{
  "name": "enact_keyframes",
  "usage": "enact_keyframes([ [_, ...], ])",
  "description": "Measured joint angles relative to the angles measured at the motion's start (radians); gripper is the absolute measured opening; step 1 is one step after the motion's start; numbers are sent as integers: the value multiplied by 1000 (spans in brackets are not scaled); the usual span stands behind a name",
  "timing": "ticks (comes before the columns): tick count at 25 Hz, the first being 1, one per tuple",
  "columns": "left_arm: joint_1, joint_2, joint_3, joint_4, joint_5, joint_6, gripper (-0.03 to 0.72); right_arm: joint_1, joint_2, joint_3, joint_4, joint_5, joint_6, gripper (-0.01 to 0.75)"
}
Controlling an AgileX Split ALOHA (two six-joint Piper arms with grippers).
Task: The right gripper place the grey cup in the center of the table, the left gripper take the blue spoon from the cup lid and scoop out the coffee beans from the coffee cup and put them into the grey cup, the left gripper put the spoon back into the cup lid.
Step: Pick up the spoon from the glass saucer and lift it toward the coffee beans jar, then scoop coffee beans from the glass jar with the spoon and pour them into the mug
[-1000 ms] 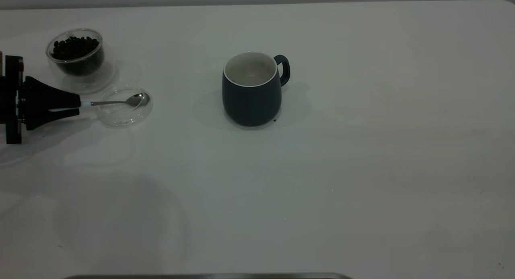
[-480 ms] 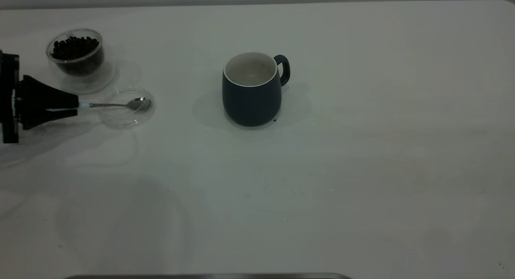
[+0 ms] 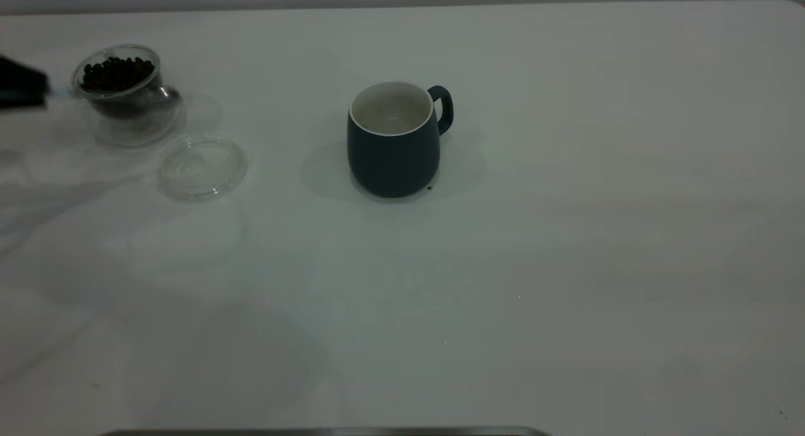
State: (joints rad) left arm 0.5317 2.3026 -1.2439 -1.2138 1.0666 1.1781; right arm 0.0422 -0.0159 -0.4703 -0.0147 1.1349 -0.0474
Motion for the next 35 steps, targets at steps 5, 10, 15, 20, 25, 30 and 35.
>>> enact_keyframes([
  [5, 36, -51, -105, 18, 7, 0, 124, 0, 0, 0, 0, 0, 0, 462],
  [10, 38, -50, -160, 105, -22, 30, 124, 0, 0, 0, 1, 0, 0, 462],
  [15, 38, -50, -161, 122, -112, 133, 124, 0, 0, 0, 1, 0, 0, 462],
  [20, 38, -50, -161, 71, -182, 237, 124, 0, 0, 0, 1, 0, 0, 462],
  [25, -3, -48, -161, 47, -222, 291, 124, 0, 0, 0, 1, 0, 0, 462],
  [30, -53, -34, -161, 46, -276, 310, 124, 0, 0, 0, 1, 0, 0, 462],
  [35, -61, 0, -161, 54, -307, 313, 124, 0, 0, 0, 1, 0, 0, 462],
])
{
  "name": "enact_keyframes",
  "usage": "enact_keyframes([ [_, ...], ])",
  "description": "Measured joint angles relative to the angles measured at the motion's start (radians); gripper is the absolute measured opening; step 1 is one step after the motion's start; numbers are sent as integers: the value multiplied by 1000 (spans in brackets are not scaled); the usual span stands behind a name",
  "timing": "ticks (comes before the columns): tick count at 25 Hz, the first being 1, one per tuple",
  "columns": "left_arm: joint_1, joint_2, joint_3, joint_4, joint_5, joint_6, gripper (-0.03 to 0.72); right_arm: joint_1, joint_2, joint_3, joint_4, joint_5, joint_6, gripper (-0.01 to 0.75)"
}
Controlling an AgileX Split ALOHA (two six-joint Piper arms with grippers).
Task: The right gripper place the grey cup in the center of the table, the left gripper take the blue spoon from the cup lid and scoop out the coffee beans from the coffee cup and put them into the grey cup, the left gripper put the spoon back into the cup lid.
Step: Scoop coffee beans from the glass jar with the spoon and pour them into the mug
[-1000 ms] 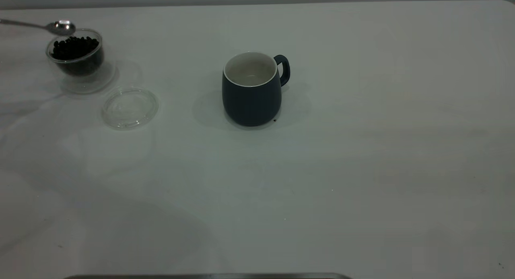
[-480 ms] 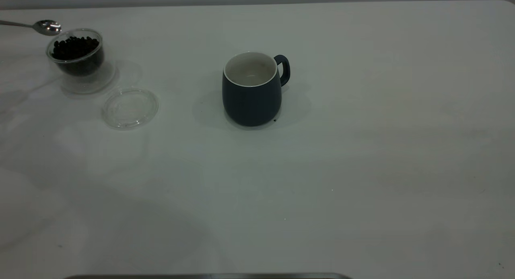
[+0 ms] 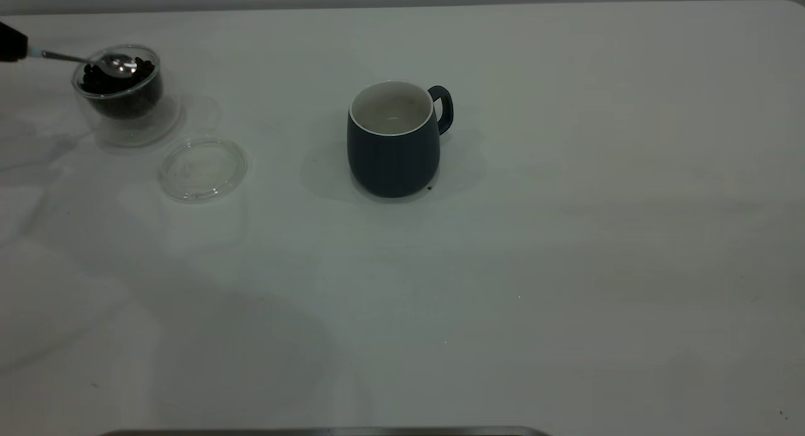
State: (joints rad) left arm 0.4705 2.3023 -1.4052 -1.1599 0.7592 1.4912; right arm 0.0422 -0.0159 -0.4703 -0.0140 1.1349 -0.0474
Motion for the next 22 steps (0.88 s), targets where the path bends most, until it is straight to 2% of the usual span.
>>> enact_keyframes([
  [8, 0, 36, 0, -33, 3, -76, 124, 0, 0, 0, 0, 0, 0, 462],
  [22, 0, 39, 0, -35, 24, -545, 124, 0, 0, 0, 0, 0, 0, 462],
])
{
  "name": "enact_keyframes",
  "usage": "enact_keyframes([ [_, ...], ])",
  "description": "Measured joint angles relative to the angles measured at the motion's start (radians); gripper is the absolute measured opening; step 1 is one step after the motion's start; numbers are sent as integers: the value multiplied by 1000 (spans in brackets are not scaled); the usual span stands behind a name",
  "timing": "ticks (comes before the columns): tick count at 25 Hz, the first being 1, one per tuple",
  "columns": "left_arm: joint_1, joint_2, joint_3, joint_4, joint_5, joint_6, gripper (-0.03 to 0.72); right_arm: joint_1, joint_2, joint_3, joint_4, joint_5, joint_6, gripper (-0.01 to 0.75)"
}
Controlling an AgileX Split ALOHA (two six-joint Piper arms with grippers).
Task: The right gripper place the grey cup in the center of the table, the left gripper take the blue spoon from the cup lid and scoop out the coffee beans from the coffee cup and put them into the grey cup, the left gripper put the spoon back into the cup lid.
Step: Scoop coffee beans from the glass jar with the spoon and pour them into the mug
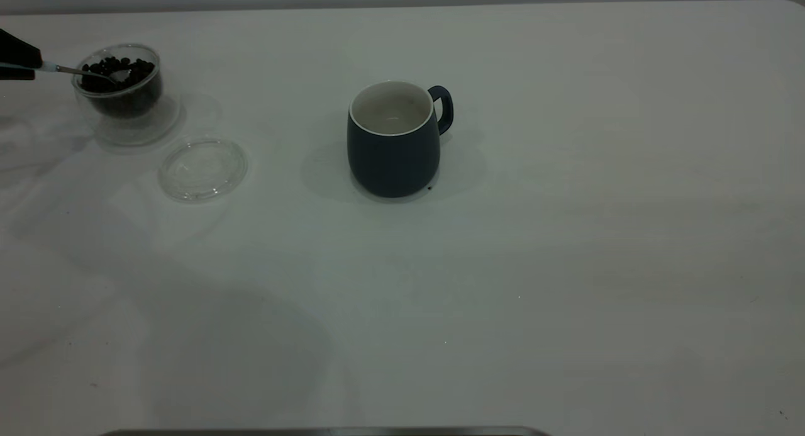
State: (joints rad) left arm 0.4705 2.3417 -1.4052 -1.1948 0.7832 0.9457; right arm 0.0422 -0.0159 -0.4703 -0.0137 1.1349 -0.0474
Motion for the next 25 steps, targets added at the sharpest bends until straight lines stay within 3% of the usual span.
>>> enact_keyframes([
  [11, 3, 0, 0, 37, 30, -168, 124, 0, 0, 0, 0, 0, 0, 462],
  [25, 103, 0, -1, 39, 159, -184, 124, 0, 0, 0, 0, 0, 0, 462],
])
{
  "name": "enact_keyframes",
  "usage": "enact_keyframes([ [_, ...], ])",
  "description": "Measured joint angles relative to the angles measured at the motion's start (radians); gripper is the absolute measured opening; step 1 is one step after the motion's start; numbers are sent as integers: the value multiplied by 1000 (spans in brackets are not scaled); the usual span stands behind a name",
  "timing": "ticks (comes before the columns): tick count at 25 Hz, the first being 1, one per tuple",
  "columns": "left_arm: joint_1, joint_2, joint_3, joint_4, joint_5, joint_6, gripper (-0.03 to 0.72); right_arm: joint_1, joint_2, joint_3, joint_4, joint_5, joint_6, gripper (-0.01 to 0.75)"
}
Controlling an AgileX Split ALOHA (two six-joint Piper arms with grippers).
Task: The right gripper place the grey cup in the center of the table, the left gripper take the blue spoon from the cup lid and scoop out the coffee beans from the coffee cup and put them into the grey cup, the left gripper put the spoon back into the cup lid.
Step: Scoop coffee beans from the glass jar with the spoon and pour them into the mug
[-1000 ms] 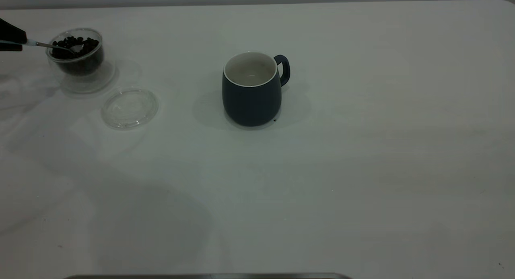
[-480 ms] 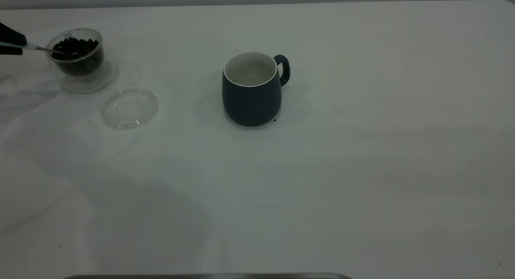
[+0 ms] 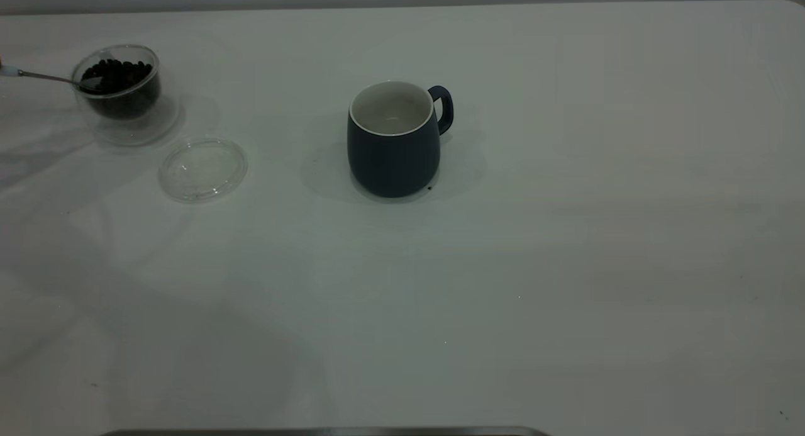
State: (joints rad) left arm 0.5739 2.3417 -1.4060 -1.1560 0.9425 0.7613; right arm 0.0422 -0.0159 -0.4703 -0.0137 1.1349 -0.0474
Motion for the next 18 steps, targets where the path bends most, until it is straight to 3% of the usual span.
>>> enact_keyframes([
  [18, 9, 0, 0, -47, 88, 118, 124, 0, 0, 0, 0, 0, 0, 462],
])
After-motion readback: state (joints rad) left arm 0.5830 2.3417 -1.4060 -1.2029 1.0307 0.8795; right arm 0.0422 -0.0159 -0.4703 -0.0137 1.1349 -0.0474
